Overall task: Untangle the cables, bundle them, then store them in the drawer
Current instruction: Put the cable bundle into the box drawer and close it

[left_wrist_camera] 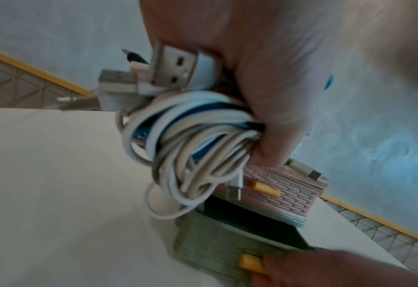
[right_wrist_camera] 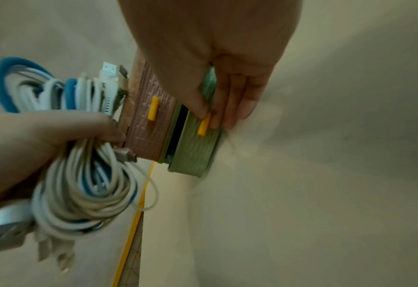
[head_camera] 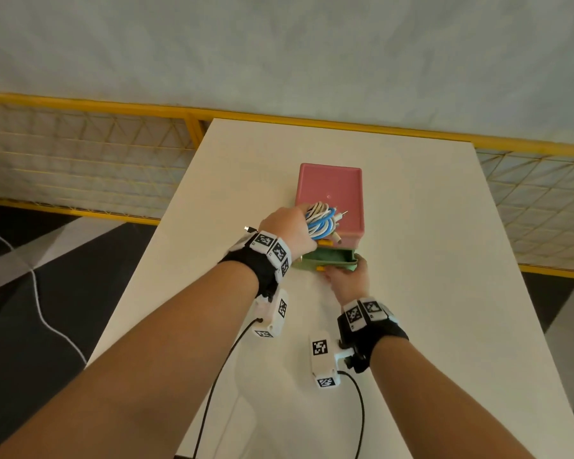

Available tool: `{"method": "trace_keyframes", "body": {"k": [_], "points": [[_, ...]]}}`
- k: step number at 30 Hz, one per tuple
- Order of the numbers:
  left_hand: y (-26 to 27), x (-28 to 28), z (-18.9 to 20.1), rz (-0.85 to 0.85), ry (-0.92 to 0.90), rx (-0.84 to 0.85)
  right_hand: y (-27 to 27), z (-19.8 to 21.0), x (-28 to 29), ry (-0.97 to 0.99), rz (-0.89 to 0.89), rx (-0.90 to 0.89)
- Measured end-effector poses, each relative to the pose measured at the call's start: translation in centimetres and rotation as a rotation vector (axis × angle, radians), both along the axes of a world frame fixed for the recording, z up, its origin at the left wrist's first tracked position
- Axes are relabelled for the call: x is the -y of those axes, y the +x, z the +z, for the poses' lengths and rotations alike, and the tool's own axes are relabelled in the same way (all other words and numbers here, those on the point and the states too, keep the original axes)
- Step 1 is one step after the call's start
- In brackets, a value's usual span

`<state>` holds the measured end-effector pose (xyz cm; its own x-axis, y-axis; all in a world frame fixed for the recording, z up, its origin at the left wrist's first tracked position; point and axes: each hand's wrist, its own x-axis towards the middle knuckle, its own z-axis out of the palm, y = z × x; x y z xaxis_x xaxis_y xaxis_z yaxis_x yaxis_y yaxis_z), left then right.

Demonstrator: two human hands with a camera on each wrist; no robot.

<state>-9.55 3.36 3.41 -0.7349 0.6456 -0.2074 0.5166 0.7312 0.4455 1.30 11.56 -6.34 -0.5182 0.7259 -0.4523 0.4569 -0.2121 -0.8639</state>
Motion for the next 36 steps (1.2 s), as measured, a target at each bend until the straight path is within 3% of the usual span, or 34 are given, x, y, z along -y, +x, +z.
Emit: {"method": "trace_keyframes", "body": {"k": [4, 8, 18, 23, 25, 28, 32, 36], "points": [[0.0, 0.0, -0.1, 0.002, 0.004, 0.001, 0.0, 2.2, -0.5, 0.171, 0.02, 0.256], [-0.1, 0.1, -0.2, 0.0, 0.012, -0.001, -1.6, 2.6, -2.2, 0.324, 0.053, 0.238], [0.3, 0.1, 0.1, 0.0, 0.002, 0.012, 2.7, 1.2, 0.3, 0.343, 0.31, 0.214], [2.9, 1.7, 0.0, -0.072, 0.047, -0.2, 3.7, 1.0, 0.3, 0.357, 0.376, 0.158], [4.4, 2.3, -0.7, -0.223, -0.051, -0.271, 3.7, 1.0, 0.2, 0.367, 0.397, 0.153], [5.3, 2.0, -1.8, -0.371, -0.353, -0.281, 3.9, 0.8, 0.2, 0.386, 0.399, 0.136], [5.3, 0.1, -3.1, -0.299, -0.482, -0.249, 4.3, 0.9, 0.4, 0.373, 0.369, 0.072], [6.1, -2.6, -4.4, -0.212, -0.521, -0.366, 4.9, 0.3, 1.2, 0.605, 0.411, -0.021]]}}
